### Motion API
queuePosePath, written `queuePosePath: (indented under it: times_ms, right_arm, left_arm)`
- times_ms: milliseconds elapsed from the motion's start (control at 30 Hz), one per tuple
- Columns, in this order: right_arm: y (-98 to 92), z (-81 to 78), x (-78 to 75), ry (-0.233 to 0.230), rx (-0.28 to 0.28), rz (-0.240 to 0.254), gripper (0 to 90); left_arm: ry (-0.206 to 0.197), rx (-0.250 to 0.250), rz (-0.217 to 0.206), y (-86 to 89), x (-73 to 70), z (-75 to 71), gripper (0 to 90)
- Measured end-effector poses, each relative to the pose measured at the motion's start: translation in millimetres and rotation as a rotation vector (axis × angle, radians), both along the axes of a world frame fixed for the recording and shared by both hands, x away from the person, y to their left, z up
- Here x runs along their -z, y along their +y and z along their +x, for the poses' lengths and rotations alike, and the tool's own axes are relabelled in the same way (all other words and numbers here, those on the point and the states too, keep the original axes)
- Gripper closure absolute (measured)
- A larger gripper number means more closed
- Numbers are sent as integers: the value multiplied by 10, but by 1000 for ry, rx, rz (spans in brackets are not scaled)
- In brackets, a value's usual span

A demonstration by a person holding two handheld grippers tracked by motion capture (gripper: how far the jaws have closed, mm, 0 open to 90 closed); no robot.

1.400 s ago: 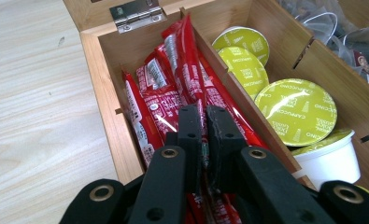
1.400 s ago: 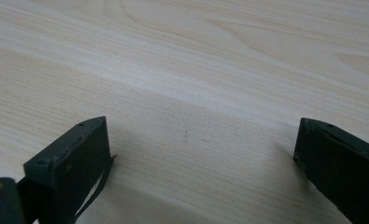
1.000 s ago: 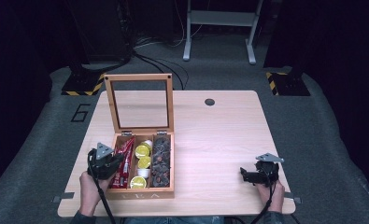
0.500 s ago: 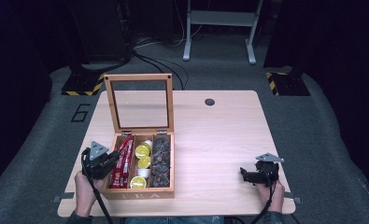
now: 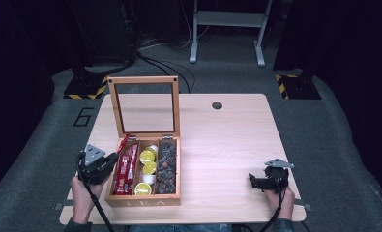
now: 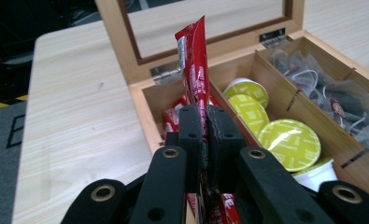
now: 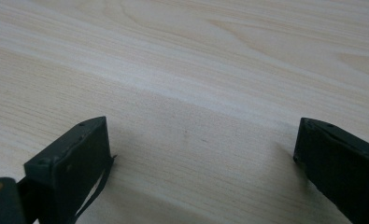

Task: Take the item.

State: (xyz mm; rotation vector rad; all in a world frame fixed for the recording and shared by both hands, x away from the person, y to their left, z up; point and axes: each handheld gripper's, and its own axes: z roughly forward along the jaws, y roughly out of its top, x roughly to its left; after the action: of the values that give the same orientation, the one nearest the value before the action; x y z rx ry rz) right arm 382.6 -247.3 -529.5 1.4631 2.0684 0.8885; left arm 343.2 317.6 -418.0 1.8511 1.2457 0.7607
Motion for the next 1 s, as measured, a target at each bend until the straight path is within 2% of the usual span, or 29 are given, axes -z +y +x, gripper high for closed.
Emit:
queuePosePath:
  times_ms: [300, 367, 467, 733, 1000]
  right_arm:
    - [0, -1, 0, 0, 0, 0, 32]
    - [-2, 1, 0, -2, -2, -2, 32]
    - [-1, 1, 0, -1, -1, -2, 31]
    - [1, -1, 0, 0, 1, 0, 32]
    - [1, 0, 0, 0, 1, 0, 31]
  left_arm:
    - [-22, -46, -1, 174, -33, -18, 846]
    - [-42, -56, -1, 211, -35, -25, 847]
    - [-49, -79, -3, 287, -27, -14, 847]
    - [-33, -121, -12, 445, 54, 37, 847]
    - [-18, -142, -23, 522, 153, 102, 847]
